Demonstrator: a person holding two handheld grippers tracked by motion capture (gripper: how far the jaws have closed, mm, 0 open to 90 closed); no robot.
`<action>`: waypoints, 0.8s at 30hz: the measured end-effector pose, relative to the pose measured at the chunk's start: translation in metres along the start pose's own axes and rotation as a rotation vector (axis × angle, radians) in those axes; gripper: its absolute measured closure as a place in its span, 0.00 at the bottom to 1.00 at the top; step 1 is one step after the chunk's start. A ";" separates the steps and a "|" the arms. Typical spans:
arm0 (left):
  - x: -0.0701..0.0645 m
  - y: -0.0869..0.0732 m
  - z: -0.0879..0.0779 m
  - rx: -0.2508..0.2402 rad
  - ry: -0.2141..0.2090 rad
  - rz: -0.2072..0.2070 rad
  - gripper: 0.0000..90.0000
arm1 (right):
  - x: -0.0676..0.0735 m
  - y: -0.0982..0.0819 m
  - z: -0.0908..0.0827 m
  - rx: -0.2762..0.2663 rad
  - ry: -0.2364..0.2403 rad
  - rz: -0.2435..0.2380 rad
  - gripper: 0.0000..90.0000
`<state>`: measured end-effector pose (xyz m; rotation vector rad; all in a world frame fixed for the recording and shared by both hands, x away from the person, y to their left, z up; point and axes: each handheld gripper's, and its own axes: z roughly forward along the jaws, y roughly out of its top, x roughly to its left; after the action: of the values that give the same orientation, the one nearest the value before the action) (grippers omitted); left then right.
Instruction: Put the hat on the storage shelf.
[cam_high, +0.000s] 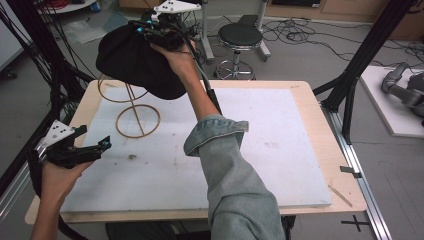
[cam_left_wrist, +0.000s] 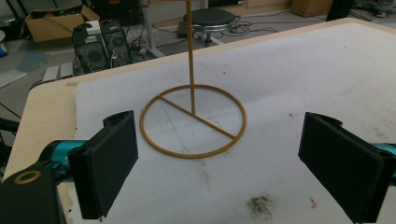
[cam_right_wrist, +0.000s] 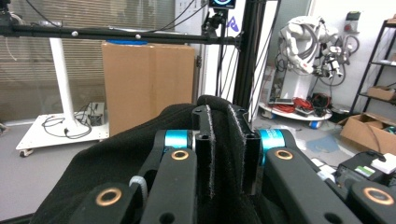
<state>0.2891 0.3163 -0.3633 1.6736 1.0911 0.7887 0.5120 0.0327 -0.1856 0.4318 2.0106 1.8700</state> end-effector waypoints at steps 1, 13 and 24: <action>0.000 0.000 0.000 -0.001 -0.001 -0.003 0.13 | 0.002 -0.001 0.002 0.004 0.006 0.001 0.92; 0.000 0.000 0.000 0.001 -0.002 0.002 0.13 | 0.014 -0.011 0.024 0.049 0.034 -0.006 0.92; -0.001 0.001 0.002 0.001 -0.005 0.006 0.13 | 0.019 -0.019 0.032 0.095 0.059 -0.005 0.91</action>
<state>0.2906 0.3145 -0.3633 1.6794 1.0838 0.7870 0.5104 0.0686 -0.2077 0.4020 2.1440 1.8093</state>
